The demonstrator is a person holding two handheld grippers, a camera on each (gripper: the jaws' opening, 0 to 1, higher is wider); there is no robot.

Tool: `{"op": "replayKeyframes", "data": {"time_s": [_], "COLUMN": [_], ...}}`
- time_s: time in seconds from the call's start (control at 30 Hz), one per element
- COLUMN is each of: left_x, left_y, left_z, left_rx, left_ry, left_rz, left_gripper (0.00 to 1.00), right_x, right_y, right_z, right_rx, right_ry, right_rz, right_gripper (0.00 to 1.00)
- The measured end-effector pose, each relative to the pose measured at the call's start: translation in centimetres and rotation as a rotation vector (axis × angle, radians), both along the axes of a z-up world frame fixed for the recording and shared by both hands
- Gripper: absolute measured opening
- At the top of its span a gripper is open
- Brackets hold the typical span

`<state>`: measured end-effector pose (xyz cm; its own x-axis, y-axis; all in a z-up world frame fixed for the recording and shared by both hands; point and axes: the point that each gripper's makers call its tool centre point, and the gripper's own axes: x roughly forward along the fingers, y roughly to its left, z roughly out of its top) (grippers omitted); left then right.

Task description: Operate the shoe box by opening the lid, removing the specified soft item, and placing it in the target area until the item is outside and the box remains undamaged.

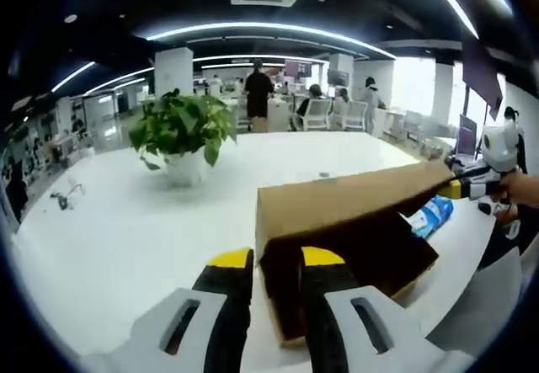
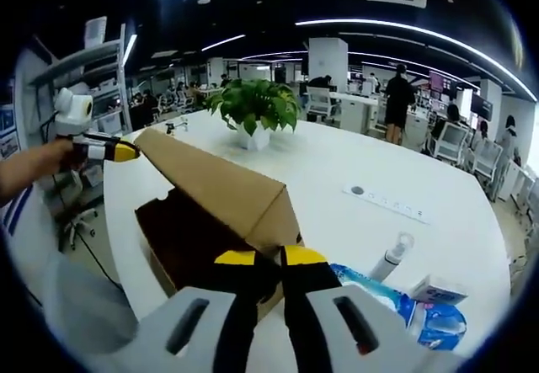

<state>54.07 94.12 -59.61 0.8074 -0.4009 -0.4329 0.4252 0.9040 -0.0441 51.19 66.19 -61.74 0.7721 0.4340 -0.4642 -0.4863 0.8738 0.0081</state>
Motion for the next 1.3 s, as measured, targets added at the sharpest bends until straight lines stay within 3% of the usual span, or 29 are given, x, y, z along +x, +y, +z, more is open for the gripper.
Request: {"op": "replayKeyframes", "data": {"time_s": [0.47, 0.8, 1.3], "left_x": [-2.9, -3.9, -5.2], "left_y": [-1.1, -1.2, -1.1], "left_z": [-1.8, -3.0, -6.2], "left_rx": [0.045, 0.066, 0.104], "left_ry": [0.022, 0.054, 0.115], "left_rz": [-0.106, -0.134, -0.178], "left_gripper": [0.27, 0.31, 0.37], "right_x": [-2.4, -3.7, -5.3], "right_y": [0.8, 1.4, 2.2], "right_z": [-1.8, -3.2, -5.7], "right_rx": [-0.005, -0.037, -0.073], "right_ry": [0.008, 0.016, 0.062], "right_rz": [0.062, 0.119, 0.195], "right_gripper": [0.16, 0.22, 0.31]}}
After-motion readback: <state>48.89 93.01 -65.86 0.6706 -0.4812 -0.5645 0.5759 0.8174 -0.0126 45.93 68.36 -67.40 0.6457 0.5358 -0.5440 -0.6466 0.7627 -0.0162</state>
